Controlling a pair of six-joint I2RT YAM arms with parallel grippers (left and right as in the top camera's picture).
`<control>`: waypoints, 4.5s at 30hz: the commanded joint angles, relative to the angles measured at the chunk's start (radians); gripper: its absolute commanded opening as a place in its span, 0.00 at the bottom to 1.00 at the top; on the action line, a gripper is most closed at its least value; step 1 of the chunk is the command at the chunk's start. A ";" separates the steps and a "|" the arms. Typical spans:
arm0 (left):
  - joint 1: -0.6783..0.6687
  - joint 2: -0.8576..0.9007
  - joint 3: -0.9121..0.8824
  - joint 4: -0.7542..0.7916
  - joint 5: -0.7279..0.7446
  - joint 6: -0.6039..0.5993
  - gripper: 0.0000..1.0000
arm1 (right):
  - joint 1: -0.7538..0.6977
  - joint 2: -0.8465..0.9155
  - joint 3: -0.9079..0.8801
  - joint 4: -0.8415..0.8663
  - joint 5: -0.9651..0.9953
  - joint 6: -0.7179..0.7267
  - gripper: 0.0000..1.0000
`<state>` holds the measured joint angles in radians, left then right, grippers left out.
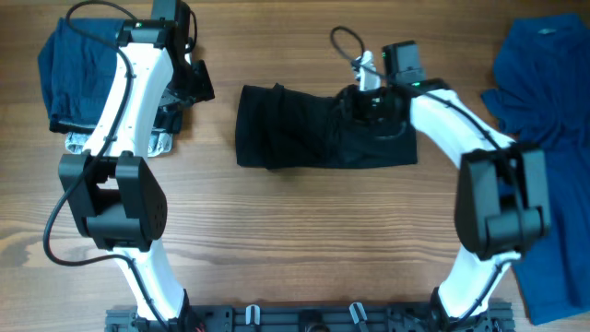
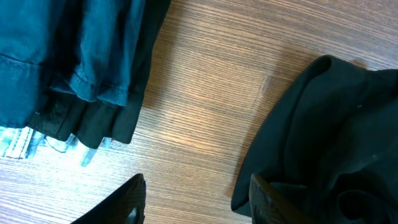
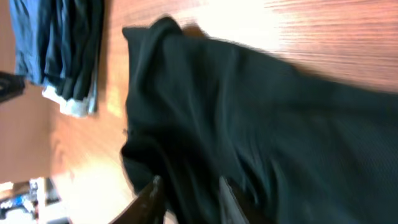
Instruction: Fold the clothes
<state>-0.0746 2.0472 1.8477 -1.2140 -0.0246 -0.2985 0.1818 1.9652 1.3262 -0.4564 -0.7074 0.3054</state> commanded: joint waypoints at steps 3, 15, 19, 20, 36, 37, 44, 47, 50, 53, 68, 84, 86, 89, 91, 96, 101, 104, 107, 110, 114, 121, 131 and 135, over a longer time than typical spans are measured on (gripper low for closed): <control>0.004 -0.038 0.000 -0.002 0.012 -0.009 0.54 | -0.032 -0.103 -0.011 -0.193 0.060 -0.016 0.06; 0.004 -0.038 0.000 -0.010 0.012 -0.009 0.54 | 0.077 -0.089 -0.249 0.026 0.196 0.142 0.07; 0.004 -0.038 0.000 -0.019 0.012 -0.009 0.54 | 0.071 -0.105 -0.227 0.019 0.016 0.034 0.13; 0.004 -0.038 0.000 -0.025 0.011 -0.008 0.54 | 0.066 -0.122 -0.195 -0.022 -0.040 0.000 0.16; 0.004 -0.038 0.000 -0.033 0.012 -0.009 0.67 | -0.245 -0.243 -0.105 -0.253 0.570 -0.369 0.48; 0.004 -0.038 0.000 -0.033 0.012 -0.009 0.67 | -0.245 -0.216 -0.109 -0.233 0.568 -0.375 0.48; 0.004 -0.037 0.000 -0.032 0.012 -0.009 0.68 | -0.245 -0.013 -0.109 -0.164 0.451 -0.383 0.48; 0.004 -0.037 0.000 -0.032 0.012 -0.010 0.68 | -0.245 0.019 -0.109 -0.154 0.412 -0.364 0.48; 0.004 -0.037 0.000 -0.032 0.012 -0.009 0.68 | -0.245 0.041 -0.110 -0.132 0.415 -0.340 0.47; 0.004 -0.037 0.000 -0.032 0.012 -0.010 0.68 | -0.245 0.048 -0.115 -0.108 0.426 -0.320 0.24; 0.004 -0.037 0.000 -0.032 0.012 -0.009 0.69 | -0.616 -0.059 0.030 -0.275 0.497 -0.280 0.04; 0.000 -0.037 0.000 -0.032 0.013 -0.009 0.70 | -0.183 -0.237 0.184 -0.427 0.417 -0.171 0.04; 0.000 -0.037 0.000 -0.032 0.012 -0.009 0.70 | -0.097 -0.189 0.183 -0.422 0.454 -0.172 0.04; 0.000 -0.037 0.000 -0.032 0.012 -0.009 0.73 | -0.011 -0.090 0.183 -0.399 0.454 -0.175 0.04; 0.000 -0.037 0.000 -0.032 0.012 -0.009 0.74 | 0.030 -0.031 0.183 -0.370 0.452 -0.175 0.04; 0.000 -0.037 0.000 -0.032 0.013 -0.010 0.74 | 0.114 0.060 0.183 -0.322 0.448 -0.151 0.05; 0.000 -0.037 0.000 -0.024 0.046 -0.028 0.74 | 0.147 0.071 0.184 -0.258 0.389 -0.036 0.34; 0.000 -0.037 0.000 -0.013 0.068 -0.021 0.72 | 0.136 0.067 0.187 -0.257 0.354 -0.084 0.72; -0.002 -0.037 0.000 0.036 0.325 0.066 0.53 | 0.096 0.008 0.219 -0.264 0.101 -0.270 0.86; -0.026 -0.037 0.000 0.087 0.594 0.113 0.34 | 0.010 -0.109 0.222 -0.279 0.093 -0.204 0.87; -0.136 -0.035 0.000 0.227 0.660 0.112 0.09 | -0.154 -0.217 0.222 -0.391 0.141 -0.196 0.74; -0.339 0.076 0.000 0.540 0.596 0.015 0.12 | -0.277 -0.219 0.128 -0.576 0.133 -0.293 0.04; -0.351 0.304 0.000 0.741 0.724 -0.001 0.08 | -0.277 -0.219 -0.335 -0.071 0.123 -0.297 0.04; -0.354 0.388 0.000 0.808 0.710 -0.001 0.06 | -0.277 -0.219 -0.526 0.172 0.171 -0.210 0.04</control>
<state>-0.4294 2.3707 1.8477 -0.4259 0.6762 -0.2951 -0.0990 1.7466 0.8890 -0.3576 -0.5682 0.0296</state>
